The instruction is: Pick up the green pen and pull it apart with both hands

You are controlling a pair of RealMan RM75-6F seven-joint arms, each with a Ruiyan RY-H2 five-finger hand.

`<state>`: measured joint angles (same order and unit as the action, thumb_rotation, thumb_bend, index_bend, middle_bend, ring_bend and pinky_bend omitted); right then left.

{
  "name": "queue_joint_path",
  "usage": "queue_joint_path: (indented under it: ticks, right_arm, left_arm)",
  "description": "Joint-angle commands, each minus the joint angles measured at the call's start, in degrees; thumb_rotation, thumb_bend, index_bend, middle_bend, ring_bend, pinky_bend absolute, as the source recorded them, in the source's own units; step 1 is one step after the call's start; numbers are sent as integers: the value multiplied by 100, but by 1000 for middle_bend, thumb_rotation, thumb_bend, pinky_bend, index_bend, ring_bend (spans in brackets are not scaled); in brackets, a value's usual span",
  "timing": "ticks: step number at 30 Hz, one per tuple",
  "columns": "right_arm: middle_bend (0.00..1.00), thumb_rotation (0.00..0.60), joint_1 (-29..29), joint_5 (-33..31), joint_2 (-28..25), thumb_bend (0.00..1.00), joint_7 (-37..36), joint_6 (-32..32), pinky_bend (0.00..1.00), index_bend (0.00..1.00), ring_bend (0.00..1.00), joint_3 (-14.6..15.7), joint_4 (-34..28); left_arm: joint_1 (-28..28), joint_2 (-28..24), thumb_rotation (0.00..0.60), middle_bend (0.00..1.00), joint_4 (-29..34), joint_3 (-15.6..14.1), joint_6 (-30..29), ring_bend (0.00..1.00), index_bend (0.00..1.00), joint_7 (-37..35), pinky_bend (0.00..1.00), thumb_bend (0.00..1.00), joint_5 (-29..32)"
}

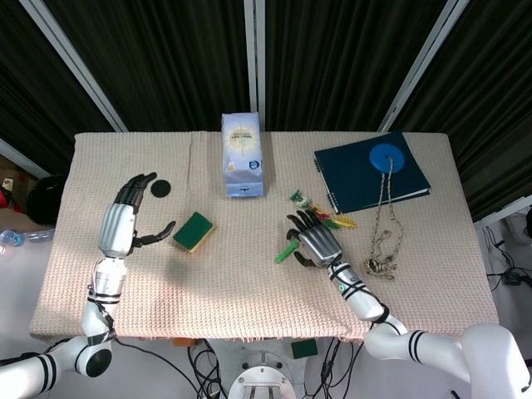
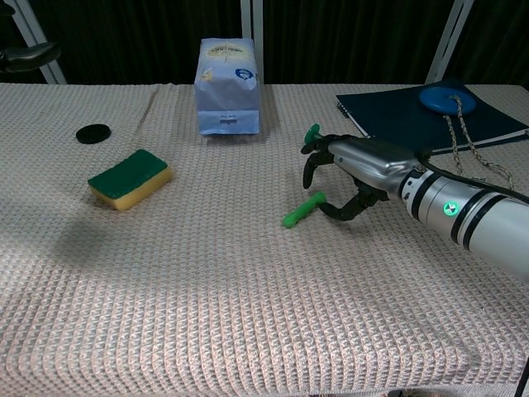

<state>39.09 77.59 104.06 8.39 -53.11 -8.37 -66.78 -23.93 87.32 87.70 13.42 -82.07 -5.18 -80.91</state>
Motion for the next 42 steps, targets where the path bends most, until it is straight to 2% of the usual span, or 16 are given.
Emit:
queue_joint_path:
  ticks: [1,16,34,42]
  right_arm:
    - [69,600,15,-11,13,433,24,24,0,396,0,19,51]
    - [79,600,96,37,148,438,-107,11,0,427,0,43,259]
    - [87,600,97,-2,200,437,-96,17,0,482,0,77,364]
    - [98,600,97,-1,229,444,-99,-13,0,538,0,73,401]
  left_arm:
    - [5,0,434,141,-1,-3,1,93,94,-6,156,194,4]
    - [9,-3,483,141,12,3,44,93,95,23,156,198,54]
    - [16,13,484,141,-13,-9,77,93,99,18,157,201,74]
    - [30,1,483,141,-42,-27,87,92,99,-32,156,202,63]
